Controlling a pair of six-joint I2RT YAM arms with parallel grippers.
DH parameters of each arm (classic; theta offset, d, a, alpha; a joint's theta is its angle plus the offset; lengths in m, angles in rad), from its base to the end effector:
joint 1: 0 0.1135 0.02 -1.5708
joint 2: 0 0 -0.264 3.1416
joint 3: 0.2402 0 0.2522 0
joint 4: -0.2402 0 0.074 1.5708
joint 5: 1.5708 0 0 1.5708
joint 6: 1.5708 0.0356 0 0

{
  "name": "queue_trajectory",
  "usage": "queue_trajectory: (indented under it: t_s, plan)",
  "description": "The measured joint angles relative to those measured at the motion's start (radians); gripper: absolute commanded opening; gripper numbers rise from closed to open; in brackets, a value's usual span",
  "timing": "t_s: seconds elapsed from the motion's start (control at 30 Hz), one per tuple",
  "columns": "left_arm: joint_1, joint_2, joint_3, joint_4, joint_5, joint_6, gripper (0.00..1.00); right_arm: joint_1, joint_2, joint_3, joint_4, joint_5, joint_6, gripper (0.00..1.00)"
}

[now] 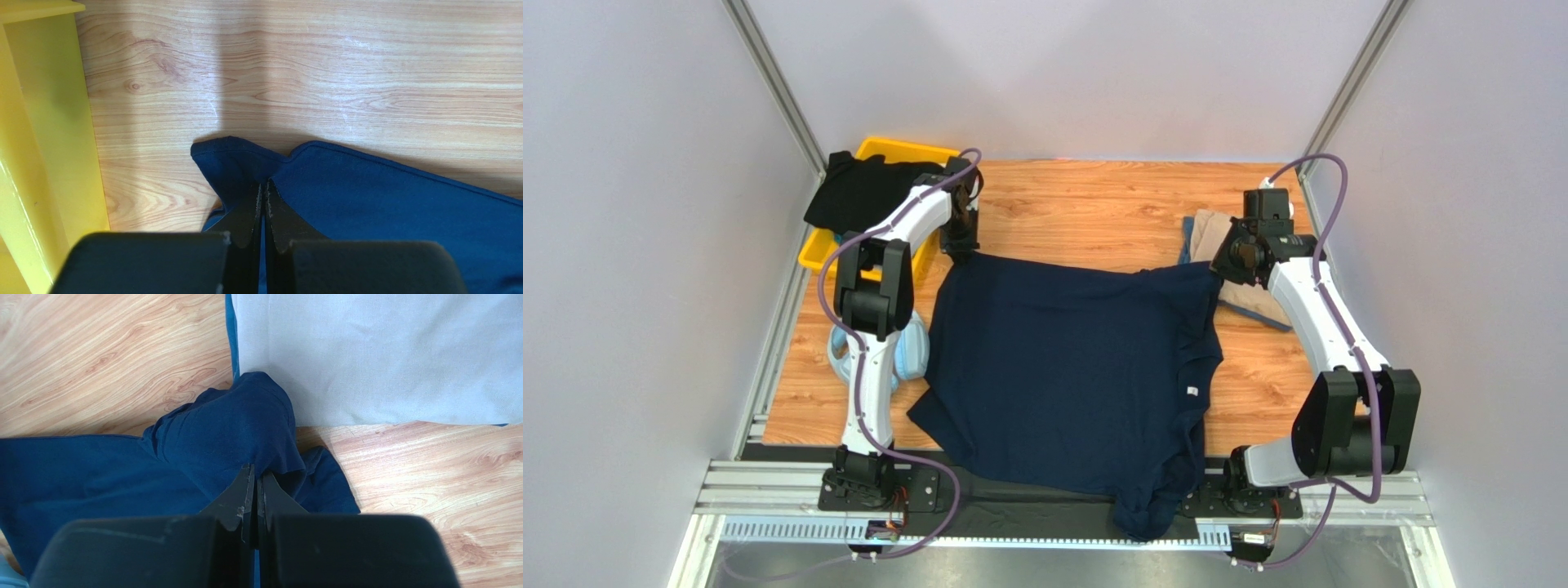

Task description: Fold and stack the t-shirts

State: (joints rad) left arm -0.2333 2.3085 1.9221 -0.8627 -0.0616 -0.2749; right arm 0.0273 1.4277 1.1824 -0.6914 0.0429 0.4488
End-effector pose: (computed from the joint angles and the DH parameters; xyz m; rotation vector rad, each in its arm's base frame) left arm 0.4692 -0.1092 0.1682 -0.0726 2.8139 -0.0309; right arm 0.2994 0.0066 0.2852 0.5428 2.4527 0.1420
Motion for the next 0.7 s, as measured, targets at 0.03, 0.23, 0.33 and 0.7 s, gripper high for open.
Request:
queue_trajectory:
  t_s: [0.03,0.23,0.33,0.7]
  plan:
    - [-0.002,-0.003,-0.006,0.005,-0.005,0.0,0.0,0.0,-0.005,0.0,0.001,-0.001,0.0,0.0]
    - [-0.005,-0.016,-0.029,0.023,-0.023,0.009,0.46,0.0,-0.021,-0.006,0.0,-0.006,0.0,0.0]
    - [-0.005,-0.016,-0.029,0.022,-0.036,0.015,0.52,-0.001,-0.024,-0.007,0.001,-0.008,0.0,0.0]
    - [-0.003,-0.05,-0.076,0.061,-0.061,0.031,0.53,-0.003,-0.025,-0.008,0.001,-0.019,-0.001,0.0]
